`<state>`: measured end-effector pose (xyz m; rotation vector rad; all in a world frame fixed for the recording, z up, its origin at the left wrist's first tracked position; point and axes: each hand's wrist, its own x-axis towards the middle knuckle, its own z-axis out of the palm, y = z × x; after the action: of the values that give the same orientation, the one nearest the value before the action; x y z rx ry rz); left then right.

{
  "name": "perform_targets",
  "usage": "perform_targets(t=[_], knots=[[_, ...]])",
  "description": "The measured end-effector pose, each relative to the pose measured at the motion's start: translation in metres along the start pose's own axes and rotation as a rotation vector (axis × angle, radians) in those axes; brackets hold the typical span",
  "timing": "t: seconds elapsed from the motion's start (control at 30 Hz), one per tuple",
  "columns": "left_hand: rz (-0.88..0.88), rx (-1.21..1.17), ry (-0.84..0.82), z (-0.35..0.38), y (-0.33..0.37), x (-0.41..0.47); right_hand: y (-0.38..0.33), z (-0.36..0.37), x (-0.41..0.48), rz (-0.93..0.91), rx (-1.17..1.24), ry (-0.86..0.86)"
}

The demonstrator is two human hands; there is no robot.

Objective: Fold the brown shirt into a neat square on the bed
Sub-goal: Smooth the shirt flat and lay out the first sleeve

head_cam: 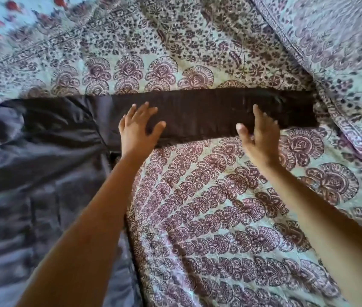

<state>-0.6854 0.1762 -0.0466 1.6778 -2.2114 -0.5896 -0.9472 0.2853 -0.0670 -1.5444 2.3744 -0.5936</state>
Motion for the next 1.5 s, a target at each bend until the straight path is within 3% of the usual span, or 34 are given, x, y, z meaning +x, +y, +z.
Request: perform_targets(t=[0.23, 0.4, 0.67, 0.93, 1.23, 1.5], knots=[[-0.084, -0.102, 0.051, -0.118, -0.006, -0.124, -0.141, -0.015, -0.116, -0.335, 0.282, 0.034], [-0.157, -0.075, 0.141, -0.194, -0.021, -0.217, -0.22, -0.046, -0.189, -0.536, 0.343, -0.014], [-0.283, -0.077, 0.334, -0.322, -0.094, -0.409, -0.368, -0.081, -0.338, -0.746, 0.279, -0.039], [-0.423, -0.012, 0.423, -0.413, -0.167, -0.565, -0.482, -0.067, -0.489, -0.8, 0.313, -0.158], [-0.526, -0.02, 0.427, -0.469, -0.247, -0.608, -0.575, -0.017, -0.527, -0.861, 0.3, -0.24], [-0.562, 0.049, 0.309, -0.486, -0.332, -0.591, -0.637, 0.056, -0.515, -0.798, 0.326, -0.326]])
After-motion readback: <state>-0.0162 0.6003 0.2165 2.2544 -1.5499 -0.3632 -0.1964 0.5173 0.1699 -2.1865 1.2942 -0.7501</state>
